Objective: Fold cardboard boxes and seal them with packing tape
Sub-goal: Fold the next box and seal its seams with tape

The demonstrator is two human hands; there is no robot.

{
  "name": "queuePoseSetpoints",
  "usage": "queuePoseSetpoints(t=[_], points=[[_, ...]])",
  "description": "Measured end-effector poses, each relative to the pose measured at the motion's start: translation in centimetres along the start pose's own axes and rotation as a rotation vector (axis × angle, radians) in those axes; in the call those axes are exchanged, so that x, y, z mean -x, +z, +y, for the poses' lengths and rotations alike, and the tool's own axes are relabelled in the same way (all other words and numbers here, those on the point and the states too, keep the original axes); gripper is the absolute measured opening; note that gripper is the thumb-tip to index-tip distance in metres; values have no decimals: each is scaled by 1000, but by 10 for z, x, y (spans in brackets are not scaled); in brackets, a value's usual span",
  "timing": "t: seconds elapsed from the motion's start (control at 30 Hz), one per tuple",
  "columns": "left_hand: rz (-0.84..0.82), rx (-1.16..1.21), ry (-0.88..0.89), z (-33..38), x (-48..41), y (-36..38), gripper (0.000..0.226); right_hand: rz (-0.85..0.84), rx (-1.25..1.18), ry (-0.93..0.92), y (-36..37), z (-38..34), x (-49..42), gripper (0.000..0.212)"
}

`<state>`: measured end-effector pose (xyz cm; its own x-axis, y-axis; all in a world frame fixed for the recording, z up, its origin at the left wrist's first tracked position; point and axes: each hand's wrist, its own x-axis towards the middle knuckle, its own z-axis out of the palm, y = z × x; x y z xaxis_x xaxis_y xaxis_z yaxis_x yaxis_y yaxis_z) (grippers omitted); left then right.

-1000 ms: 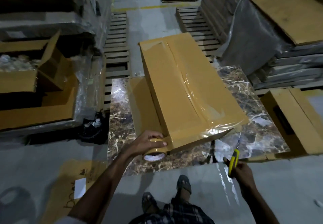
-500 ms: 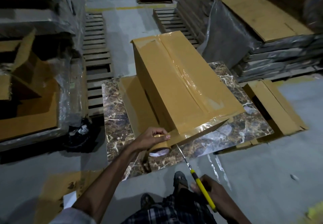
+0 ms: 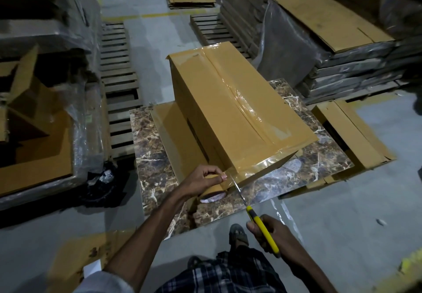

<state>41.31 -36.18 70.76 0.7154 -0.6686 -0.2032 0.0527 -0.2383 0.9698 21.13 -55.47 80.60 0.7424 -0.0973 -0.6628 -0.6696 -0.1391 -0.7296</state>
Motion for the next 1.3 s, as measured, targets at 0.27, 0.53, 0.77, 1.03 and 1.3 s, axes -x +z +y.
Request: queuePoseSetpoints(t=[0.27,0.53,0.77,1.03,1.3], points=[[12,-30,-3,2,2,-2,11,62,41,-53,-2,-13,-20,90],[14,19,53,2,2,-1,50,104,2,-57,-7,-8,-26,63],[-15,27,-18,5,4,-4,32,119,-51,-62,-10,-8,-27,45],[-14,-57,-140,-5,21,-7,8,94,24,-54,-6,6,-27,53],[21,-82,-230,-11,39,1,21,123,213,-59,0,7,-21,57]])
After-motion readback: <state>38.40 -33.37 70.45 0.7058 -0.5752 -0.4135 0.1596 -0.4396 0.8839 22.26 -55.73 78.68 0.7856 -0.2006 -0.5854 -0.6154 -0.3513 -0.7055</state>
